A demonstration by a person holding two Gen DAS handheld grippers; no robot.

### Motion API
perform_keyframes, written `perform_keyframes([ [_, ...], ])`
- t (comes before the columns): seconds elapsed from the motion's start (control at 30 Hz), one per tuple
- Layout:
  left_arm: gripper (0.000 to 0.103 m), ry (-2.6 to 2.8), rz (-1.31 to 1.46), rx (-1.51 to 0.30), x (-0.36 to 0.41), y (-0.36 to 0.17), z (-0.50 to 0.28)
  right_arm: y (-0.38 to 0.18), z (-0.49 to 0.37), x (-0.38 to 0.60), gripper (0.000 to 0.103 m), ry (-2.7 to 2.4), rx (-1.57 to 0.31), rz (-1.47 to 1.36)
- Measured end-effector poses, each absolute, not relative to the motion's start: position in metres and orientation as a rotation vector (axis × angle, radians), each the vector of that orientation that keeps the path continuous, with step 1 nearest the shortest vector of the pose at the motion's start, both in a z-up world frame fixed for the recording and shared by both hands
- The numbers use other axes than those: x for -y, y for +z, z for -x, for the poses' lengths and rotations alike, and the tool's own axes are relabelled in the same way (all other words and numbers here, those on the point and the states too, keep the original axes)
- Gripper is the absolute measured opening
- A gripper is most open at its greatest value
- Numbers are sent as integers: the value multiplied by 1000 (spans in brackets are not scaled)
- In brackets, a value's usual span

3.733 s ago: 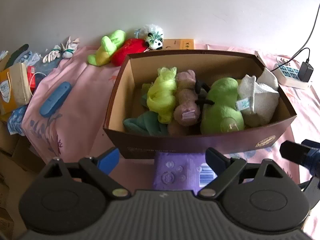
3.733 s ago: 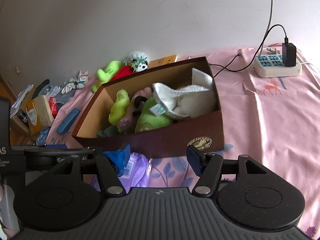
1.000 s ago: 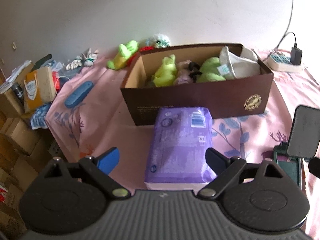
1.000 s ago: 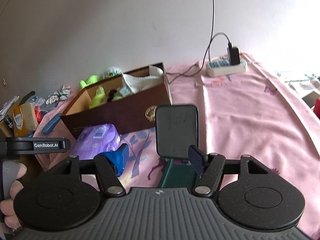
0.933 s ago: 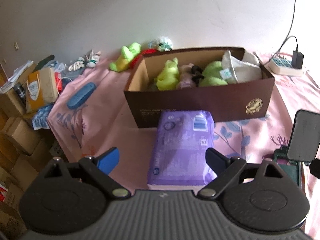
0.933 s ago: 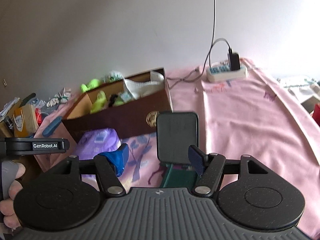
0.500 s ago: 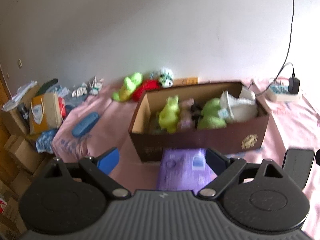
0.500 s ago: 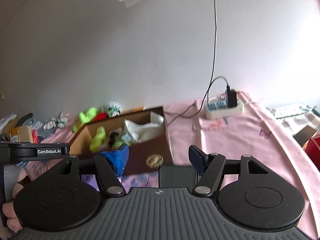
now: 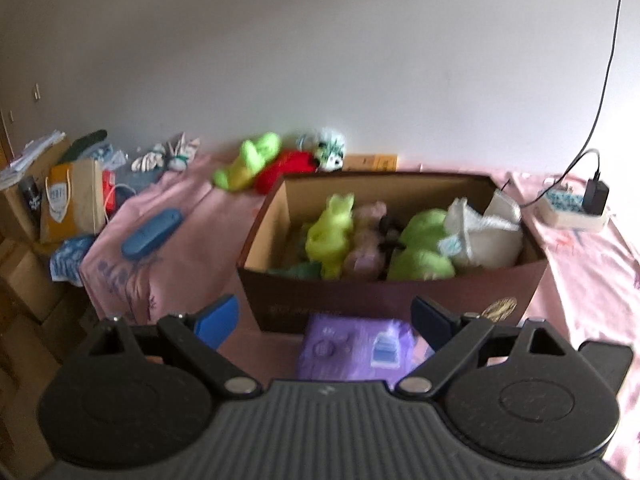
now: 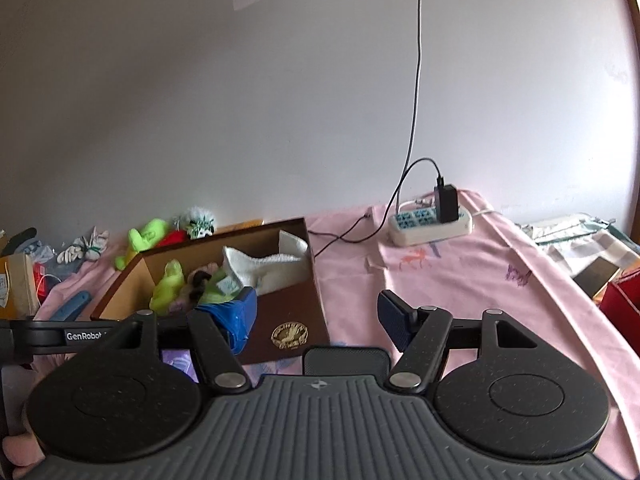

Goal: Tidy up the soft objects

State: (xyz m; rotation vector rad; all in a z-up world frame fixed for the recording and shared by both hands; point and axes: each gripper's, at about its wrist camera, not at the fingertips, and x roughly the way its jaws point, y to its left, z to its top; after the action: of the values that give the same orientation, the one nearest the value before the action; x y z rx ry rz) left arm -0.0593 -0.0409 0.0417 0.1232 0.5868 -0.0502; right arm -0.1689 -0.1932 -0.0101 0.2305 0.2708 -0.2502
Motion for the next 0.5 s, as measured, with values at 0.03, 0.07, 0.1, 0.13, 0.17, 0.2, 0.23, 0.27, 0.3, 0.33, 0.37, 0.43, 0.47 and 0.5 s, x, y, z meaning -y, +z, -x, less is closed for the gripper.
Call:
perform_keyframes([
  [0.03, 92, -41, -128, -594, 39, 38, 58, -10, 168, 192, 52, -250, -274, -231],
  [0.07, 92, -34, -128, -599, 37, 36, 58, -11, 167, 191, 52, -248, -276, -229],
  [0.1, 92, -29, -128, -604, 35, 34, 57, -11, 166, 189, 52, -245, -279, -225],
  [0.13, 92, -27, -127, -608, 34, 33, 57, -11, 166, 187, 52, -242, -282, -220],
  [0.17, 92, -24, -127, -615, 32, 31, 56, -12, 165, 186, 52, -238, -284, -215],
  [0.2, 92, -22, -129, -621, 31, 31, 56, -12, 164, 184, 52, -235, -288, -208],
  [0.23, 92, -22, -130, -625, 30, 30, 56, -13, 163, 182, 52, -232, -293, -204],
  [0.27, 92, -22, -130, -627, 29, 29, 56, -13, 162, 181, 52, -228, -297, -199],
  [0.3, 92, -22, -127, -629, 28, 28, 57, -13, 162, 179, 52, -226, -299, -195],
  [0.33, 92, -22, -123, -635, 26, 28, 57, -13, 162, 178, 52, -223, -302, -190],
  [0.37, 92, -24, -120, -640, 25, 27, 57, -13, 162, 176, 52, -221, -305, -186],
  [0.43, 92, -25, -115, -656, 22, 26, 56, -13, 162, 175, 53, -217, -314, -175],
  [0.47, 92, -25, -112, -666, 21, 25, 56, -13, 162, 174, 53, -216, -318, -171],
  [0.5, 92, -27, -109, -677, 21, 25, 55, -14, 163, 174, 53, -217, -320, -171],
])
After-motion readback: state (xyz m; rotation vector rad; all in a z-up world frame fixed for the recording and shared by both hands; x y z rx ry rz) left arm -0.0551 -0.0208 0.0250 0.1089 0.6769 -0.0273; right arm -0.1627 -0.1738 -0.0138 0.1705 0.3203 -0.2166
